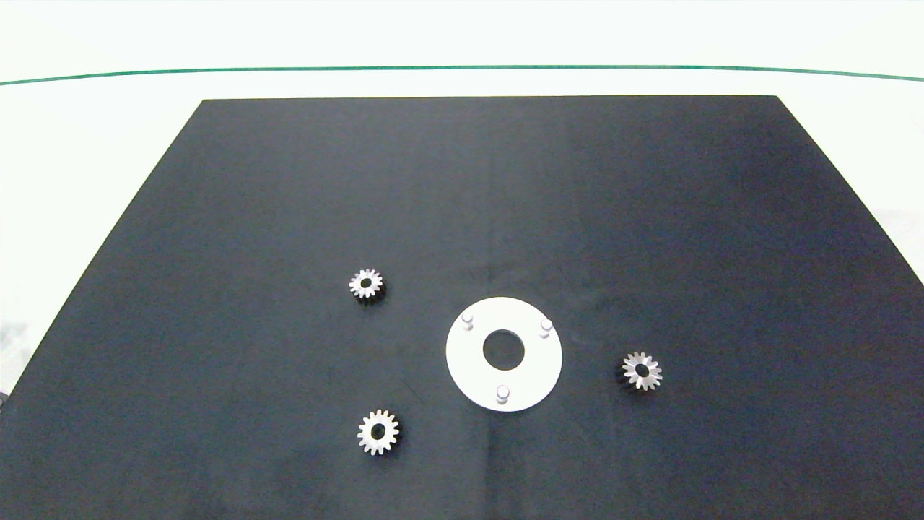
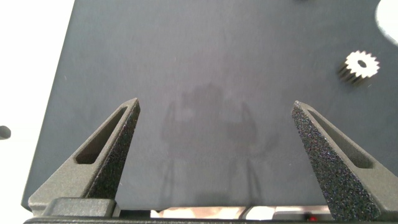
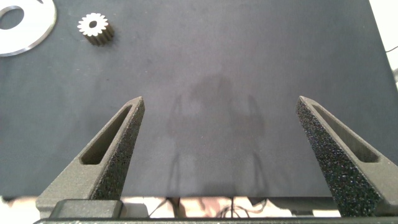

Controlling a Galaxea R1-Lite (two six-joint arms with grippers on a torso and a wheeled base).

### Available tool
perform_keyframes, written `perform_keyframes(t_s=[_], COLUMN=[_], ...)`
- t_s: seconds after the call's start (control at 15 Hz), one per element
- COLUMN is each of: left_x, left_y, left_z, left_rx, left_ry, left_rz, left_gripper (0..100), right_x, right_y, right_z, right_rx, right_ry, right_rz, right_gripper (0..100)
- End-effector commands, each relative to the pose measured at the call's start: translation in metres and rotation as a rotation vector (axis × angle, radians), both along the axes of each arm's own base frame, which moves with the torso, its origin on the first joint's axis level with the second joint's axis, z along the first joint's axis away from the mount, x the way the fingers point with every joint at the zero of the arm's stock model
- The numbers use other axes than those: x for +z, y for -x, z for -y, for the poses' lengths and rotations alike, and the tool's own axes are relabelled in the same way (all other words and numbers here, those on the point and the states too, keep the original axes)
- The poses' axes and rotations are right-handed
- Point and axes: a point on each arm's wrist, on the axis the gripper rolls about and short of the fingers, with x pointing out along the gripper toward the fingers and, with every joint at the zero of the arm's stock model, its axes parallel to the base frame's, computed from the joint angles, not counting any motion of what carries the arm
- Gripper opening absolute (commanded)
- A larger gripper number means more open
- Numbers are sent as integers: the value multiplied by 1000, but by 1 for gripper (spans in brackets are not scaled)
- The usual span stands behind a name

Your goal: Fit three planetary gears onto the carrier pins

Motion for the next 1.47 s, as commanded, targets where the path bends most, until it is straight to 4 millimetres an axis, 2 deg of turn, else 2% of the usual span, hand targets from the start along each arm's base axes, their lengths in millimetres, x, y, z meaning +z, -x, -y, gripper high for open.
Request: perform_keyframes(t_s=[0.07, 0.27, 0.73, 1.07, 1.27, 1.47], left_x=[34, 45, 41, 42, 44, 46], left_y=[-12, -19, -20, -21, -23, -23], left_z=[0, 0, 0, 0, 0, 0], left_rx=[-17, -14, -16, -15, -14, -14], left_ry=[-35, -39, -41, -45, -58, -59], left_rz=[-62, -92, -171, -172, -212, -220], left_gripper=[100, 100, 100, 100, 100, 100], right_x=[34, 46, 71, 85, 90, 86], right_y=[-11, -25, -73, -98, -112, -126], right_z=[0, 0, -3, -8, -14, -22], right_rx=[25, 42, 68, 128, 178, 232], right_ry=[32, 50, 78, 92, 117, 143], right_rz=[-85, -149, -335, -387, -422, -484], right_gripper=[100, 100, 100, 100, 100, 100])
